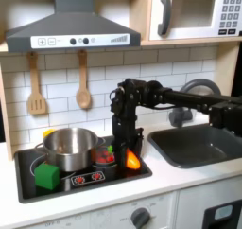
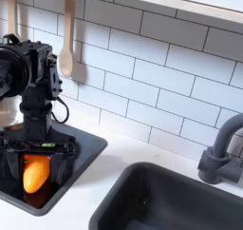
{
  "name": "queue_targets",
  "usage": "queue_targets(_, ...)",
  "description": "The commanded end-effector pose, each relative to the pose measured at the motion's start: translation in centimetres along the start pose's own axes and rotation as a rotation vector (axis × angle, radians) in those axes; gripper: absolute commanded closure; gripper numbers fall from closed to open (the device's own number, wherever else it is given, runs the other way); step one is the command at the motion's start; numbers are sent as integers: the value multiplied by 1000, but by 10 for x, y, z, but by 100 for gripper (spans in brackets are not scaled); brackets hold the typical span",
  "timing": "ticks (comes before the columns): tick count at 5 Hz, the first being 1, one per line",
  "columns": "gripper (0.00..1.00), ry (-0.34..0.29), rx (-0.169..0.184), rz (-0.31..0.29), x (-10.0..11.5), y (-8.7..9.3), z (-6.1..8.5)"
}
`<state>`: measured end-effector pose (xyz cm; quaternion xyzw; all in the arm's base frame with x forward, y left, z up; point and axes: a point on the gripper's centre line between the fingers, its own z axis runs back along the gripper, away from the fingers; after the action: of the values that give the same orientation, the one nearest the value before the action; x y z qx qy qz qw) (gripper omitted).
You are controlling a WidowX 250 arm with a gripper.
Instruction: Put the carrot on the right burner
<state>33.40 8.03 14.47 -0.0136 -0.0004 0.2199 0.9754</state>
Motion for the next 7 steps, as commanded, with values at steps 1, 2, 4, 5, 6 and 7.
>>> queue_targets(1,100,5,-2,1,0,1,0)
queue_targets(2,100,-1,-6,0,0,0,1)
queue_targets(4,100,24,-31,-17,-6,-7,5)
queue_targets(5,100,32,-42,-31,-4,-6,7)
queue_targets(6,100,30,-66,-36,-3,-6,11)
queue_targets(7,100,32,-62,-52,-4,-10,9)
